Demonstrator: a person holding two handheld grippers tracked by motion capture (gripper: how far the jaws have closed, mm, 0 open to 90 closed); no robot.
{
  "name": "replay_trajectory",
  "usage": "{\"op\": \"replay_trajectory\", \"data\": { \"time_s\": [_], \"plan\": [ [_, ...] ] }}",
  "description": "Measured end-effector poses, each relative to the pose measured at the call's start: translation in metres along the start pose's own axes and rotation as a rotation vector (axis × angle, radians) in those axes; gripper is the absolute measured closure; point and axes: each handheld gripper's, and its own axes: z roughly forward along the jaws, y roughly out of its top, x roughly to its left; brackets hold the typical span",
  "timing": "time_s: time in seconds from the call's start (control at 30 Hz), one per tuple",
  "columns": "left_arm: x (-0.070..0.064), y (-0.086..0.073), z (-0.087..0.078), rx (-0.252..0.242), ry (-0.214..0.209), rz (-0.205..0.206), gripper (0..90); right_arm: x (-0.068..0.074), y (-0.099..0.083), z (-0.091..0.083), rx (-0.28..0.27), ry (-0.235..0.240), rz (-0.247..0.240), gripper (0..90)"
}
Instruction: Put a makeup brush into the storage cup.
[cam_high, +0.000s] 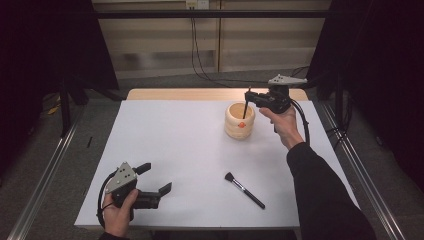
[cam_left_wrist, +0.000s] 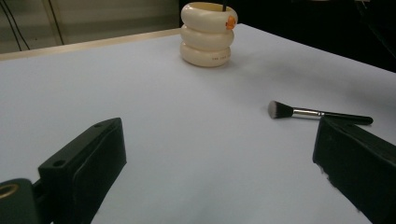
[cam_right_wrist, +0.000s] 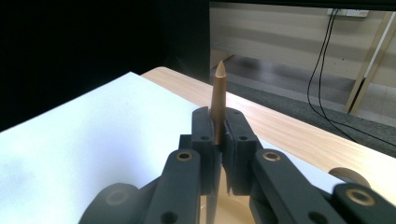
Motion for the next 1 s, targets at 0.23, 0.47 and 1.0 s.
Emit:
{"op": "replay_trajectory", "data": {
  "time_s": [0.23, 0.47, 1.0],
  "plan": [
    [0.0, 0.0, -0.001, -0.009, 0.004, -0.006, 2.5, 0.005, -0.003, 0.005, 0.015, 0.008, -0.017, 84.0],
    [0.001, 0.0, -0.002, -0.002, 0.005, 0.003, 2.5, 0.006, -0.006, 0.007, 0.013, 0.007, -0.017, 84.0],
    [0.003, -0.001, -0.002, -0.022, 0.002, -0.015, 2.5, 0.002, -0.018, 0.008, 0.027, 0.008, -0.003, 83.6]
  ]
}}
